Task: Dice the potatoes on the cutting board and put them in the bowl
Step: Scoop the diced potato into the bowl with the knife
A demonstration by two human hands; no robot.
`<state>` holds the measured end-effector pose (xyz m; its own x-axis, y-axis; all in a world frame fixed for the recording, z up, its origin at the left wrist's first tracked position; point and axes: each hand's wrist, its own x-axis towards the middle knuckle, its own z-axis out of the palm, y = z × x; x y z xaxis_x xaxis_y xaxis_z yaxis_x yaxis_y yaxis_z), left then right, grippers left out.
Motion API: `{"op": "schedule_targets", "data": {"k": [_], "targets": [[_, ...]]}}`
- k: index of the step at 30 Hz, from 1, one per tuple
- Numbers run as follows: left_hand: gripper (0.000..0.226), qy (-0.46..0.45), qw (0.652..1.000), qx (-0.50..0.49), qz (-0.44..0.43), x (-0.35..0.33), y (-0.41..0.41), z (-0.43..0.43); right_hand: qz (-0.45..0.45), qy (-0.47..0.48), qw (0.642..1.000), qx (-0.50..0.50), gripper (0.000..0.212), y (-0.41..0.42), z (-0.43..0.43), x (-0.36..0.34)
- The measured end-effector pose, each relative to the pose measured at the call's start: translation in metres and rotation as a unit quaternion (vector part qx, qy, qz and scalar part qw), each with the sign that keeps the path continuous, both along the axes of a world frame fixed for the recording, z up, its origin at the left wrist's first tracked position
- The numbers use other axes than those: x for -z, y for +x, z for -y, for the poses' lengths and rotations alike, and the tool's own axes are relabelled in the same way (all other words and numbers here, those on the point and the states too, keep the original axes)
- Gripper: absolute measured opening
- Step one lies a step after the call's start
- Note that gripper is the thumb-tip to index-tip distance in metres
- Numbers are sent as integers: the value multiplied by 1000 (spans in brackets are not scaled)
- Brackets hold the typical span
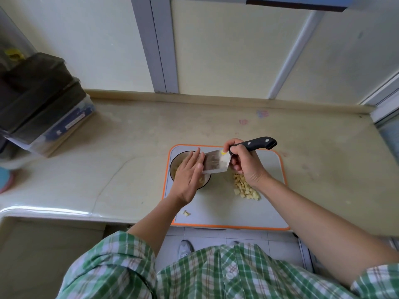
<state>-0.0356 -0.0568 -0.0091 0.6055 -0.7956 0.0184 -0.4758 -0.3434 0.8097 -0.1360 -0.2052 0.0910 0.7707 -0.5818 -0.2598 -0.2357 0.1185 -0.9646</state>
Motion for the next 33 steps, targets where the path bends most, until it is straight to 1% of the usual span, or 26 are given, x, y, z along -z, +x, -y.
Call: {"op": "schedule_targets", "data": {"k": [2, 5, 7, 9, 11, 12, 14, 16, 19, 21, 23, 26, 29, 33], "targets": [[74, 42, 999, -16, 10, 2, 3, -5, 5, 6, 1000, 19, 14, -2, 2, 2], [68, 109, 993, -20, 32, -1, 4, -9, 14, 15, 999, 40, 14, -6, 5, 4], [68, 108, 993, -36, 41, -5, 3, -11, 18, 23, 998, 55, 13, -9, 7, 6], [70, 72, 995, -42, 53, -7, 2, -13, 26, 34, 997, 66, 13, -10, 7, 8], [68, 42, 997, -21, 55, -8, -1, -12, 28, 35, 997, 66, 13, -11, 6, 10], [66, 43, 998, -11, 47, -10, -4, -9, 28, 33, 997, 64, 13, -10, 5, 12], [63, 76, 997, -13, 26, -14, -7, -5, 26, 29, 997, 67, 14, -11, 3, 14], [55, 121, 992, -47, 6, -16, -5, -3, 30, 31, 996, 76, 14, -12, 1, 14], [57, 162, 984, -80, 5, -17, 0, -5, 36, 37, 994, 91, 14, -17, 2, 13], [60, 139, 987, -80, 22, -16, 1, -8, 38, 40, 993, 102, 14, -18, 1, 14], [63, 81, 993, -72, 42, -17, -1, -13, 42, 46, 991, 116, 12, -18, -2, 14], [57, 14, 995, -29, 91, -17, -7, -23, 57, 67, 986, 143, 11, -15, -7, 14], [56, 20, 995, -10, 101, -12, -12, -31, 66, 76, 982, 162, 11, -13, -11, 15], [64, 70, 991, -38, 106, -8, -8, -31, 70, 84, 979, 169, 11, -16, -14, 16]]}}
